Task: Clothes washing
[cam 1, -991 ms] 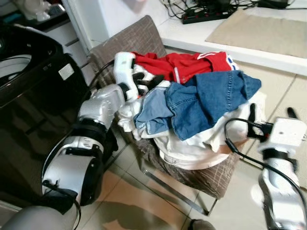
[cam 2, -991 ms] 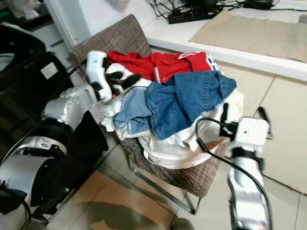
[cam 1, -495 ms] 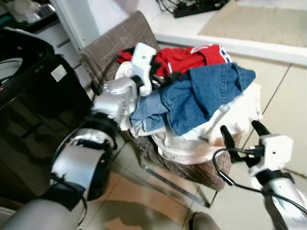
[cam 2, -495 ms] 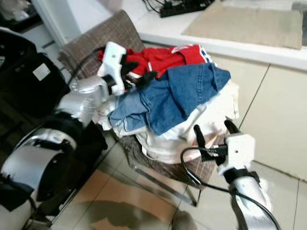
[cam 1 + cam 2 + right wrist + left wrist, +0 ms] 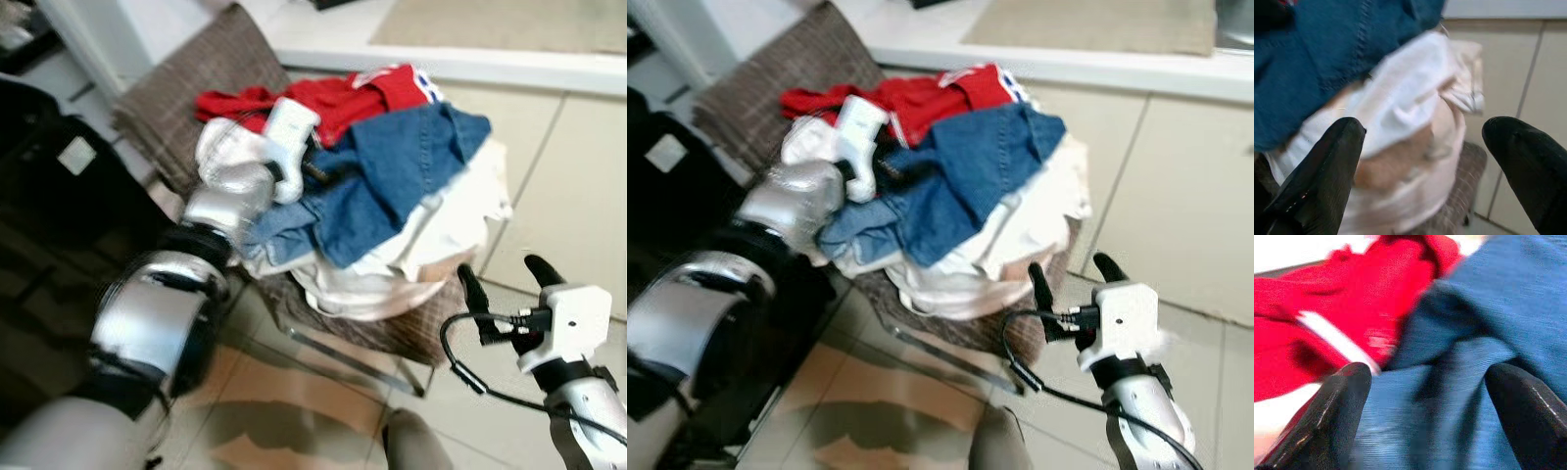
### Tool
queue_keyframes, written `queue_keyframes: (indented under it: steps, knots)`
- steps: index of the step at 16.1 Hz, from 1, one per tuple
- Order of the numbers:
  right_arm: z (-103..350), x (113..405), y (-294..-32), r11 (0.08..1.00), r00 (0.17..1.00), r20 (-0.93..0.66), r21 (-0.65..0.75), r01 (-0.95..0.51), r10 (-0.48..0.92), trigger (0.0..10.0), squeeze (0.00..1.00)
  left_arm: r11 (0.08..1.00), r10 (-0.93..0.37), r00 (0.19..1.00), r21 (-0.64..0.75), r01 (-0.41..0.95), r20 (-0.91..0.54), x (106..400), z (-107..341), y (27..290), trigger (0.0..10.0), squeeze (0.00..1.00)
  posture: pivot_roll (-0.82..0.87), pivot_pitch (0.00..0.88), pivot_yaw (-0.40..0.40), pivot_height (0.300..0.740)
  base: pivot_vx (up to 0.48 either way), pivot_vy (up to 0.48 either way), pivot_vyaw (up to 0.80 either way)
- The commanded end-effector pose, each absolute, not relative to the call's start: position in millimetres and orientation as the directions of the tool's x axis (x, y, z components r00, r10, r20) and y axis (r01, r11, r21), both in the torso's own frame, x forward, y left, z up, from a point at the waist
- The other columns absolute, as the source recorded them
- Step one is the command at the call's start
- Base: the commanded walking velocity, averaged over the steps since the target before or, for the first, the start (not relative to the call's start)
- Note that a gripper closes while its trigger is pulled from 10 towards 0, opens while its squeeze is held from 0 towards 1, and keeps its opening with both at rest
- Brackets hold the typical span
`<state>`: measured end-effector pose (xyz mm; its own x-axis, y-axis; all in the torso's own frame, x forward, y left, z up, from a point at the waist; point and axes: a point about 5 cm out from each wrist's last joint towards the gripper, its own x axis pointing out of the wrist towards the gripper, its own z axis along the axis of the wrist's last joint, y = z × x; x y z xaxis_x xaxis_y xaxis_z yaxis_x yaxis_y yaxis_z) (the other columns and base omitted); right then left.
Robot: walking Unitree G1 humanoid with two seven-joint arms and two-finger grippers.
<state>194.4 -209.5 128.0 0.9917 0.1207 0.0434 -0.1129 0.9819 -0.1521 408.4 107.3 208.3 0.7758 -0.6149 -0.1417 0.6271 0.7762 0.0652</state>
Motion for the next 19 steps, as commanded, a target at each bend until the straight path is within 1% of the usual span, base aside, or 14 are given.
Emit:
queue_keyframes:
  steps: [1, 3, 5, 6, 7, 8, 11, 12, 14, 15, 16, 17, 18, 19]
  knots:
    - [129.5, 190.9, -206.9, 0.984, 0.991, 0.045, -0.132, -0.116, 0.123, 10.0, 0.00, 0.827, -0.551, 0.830, 0.078, 0.557, -0.085, 414.2, 227.9, 130.6, 10.0, 1.00, -0.57, 0.177, 0.254, 0.740, 0.000, 0.000, 0.00]
    - [127.0, 190.4, -207.0, 0.986, 0.993, 0.031, -0.124, -0.111, 0.115, 10.0, 0.00, 0.835, -0.540, 0.838, 0.075, 0.545, -0.078, 414.1, 229.4, 141.6, 10.0, 1.00, -0.56, 0.161, 0.246, 0.740, 0.000, 0.000, 0.00]
    - [122.7, 193.2, -201.6, 0.986, 0.992, 0.015, -0.110, -0.124, 0.127, 10.0, 0.00, 0.829, -0.541, 0.831, 0.081, 0.553, -0.133, 411.5, 219.5, 149.8, 10.0, 1.00, -0.55, 0.149, 0.236, 0.740, 0.000, 0.000, 0.00]
    - [121.1, 196.0, -197.7, 0.984, 0.990, 0.008, -0.104, -0.142, 0.144, 10.0, 0.00, 0.826, -0.543, 0.821, 0.065, 0.560, -0.178, 409.3, 211.0, 153.9, 10.0, 1.00, -0.54, 0.140, 0.229, 0.740, 0.000, 0.000, 0.00]
    - [120.6, 197.1, -196.7, 0.984, 0.989, 0.006, -0.101, -0.149, 0.150, 10.0, 0.00, 0.822, -0.554, 0.812, 0.036, 0.569, -0.183, 408.4, 209.6, 155.4, 10.0, 1.00, -0.53, 0.134, 0.222, 0.740, 0.000, 0.000, 0.00]
    - [119.6, 199.1, -198.3, 0.983, 0.988, 0.001, -0.101, -0.153, 0.153, 10.0, 0.00, 0.810, -0.586, 0.798, -0.076, 0.581, -0.142, 408.0, 217.1, 159.5, 10.0, 1.00, -0.52, 0.126, 0.213, 0.740, 0.000, 0.000, 0.00]
    - [116.6, 202.9, -202.1, 0.982, 0.987, -0.015, -0.098, -0.160, 0.159, 10.0, 0.00, 0.765, -0.640, 0.766, -0.154, 0.626, -0.066, 405.4, 232.7, 164.5, 10.0, 1.00, -0.49, 0.106, 0.189, 0.740, 0.000, 0.000, 0.00]
    - [115.9, 204.3, -201.9, 0.981, 0.986, -0.019, -0.098, -0.167, 0.166, 10.0, 0.00, 0.755, -0.651, 0.756, -0.153, 0.638, -0.059, 404.0, 234.5, 165.3, 10.0, 1.00, -0.48, 0.101, 0.183, 0.740, 0.000, 0.000, 0.00]
    - [114.9, 211.4, -199.3, 0.977, 0.982, -0.023, -0.100, -0.189, 0.187, 10.0, 0.00, 0.767, -0.636, 0.771, -0.142, 0.626, -0.034, 401.5, 241.8, 176.7, 10.0, 1.00, -0.46, 0.092, 0.174, 0.740, 0.000, 0.000, 0.00]
    - [113.6, 213.3, -198.8, 0.975, 0.980, -0.027, -0.099, -0.199, 0.197, 10.0, 0.00, 0.741, -0.662, 0.749, -0.175, 0.649, -0.030, 398.0, 242.3, 178.2, 10.0, 1.00, -0.46, 0.088, 0.172, 0.740, 0.000, 0.000, 0.00]
    - [112.8, 213.4, -198.5, 0.974, 0.979, -0.030, -0.100, -0.204, 0.202, 10.0, 0.00, 0.724, -0.686, 0.725, -0.158, 0.672, -0.061, 393.7, 236.3, 176.4, 10.0, 1.00, -0.45, 0.088, 0.174, 0.740, 0.000, 0.000, 0.00]
    - [112.6, 213.2, -198.6, 0.974, 0.979, -0.031, -0.099, -0.204, 0.202, 10.0, 0.00, 0.722, -0.690, 0.718, -0.144, 0.676, -0.089, 391.2, 230.8, 176.4, 10.0, 1.00, -0.45, 0.092, 0.175, 0.740, 0.000, 0.000, 0.00]
    - [111.6, 212.7, -199.0, 0.974, 0.979, -0.034, -0.098, -0.204, 0.201, 10.0, 0.00, 0.732, -0.681, 0.716, -0.121, 0.671, -0.151, 387.1, 218.7, 179.0, 10.0, 1.00, -0.44, 0.096, 0.174, 0.740, 0.000, 0.000, 0.00]
    - [109.7, 211.8, -199.6, 0.975, 0.979, -0.039, -0.095, -0.200, 0.198, 10.0, 0.00, 0.751, -0.656, 0.726, -0.087, 0.654, -0.209, 384.9, 206.9, 182.3, 10.0, 0.00, -0.44, 0.101, 0.172, 0.740, 0.000, 0.000, 0.00]
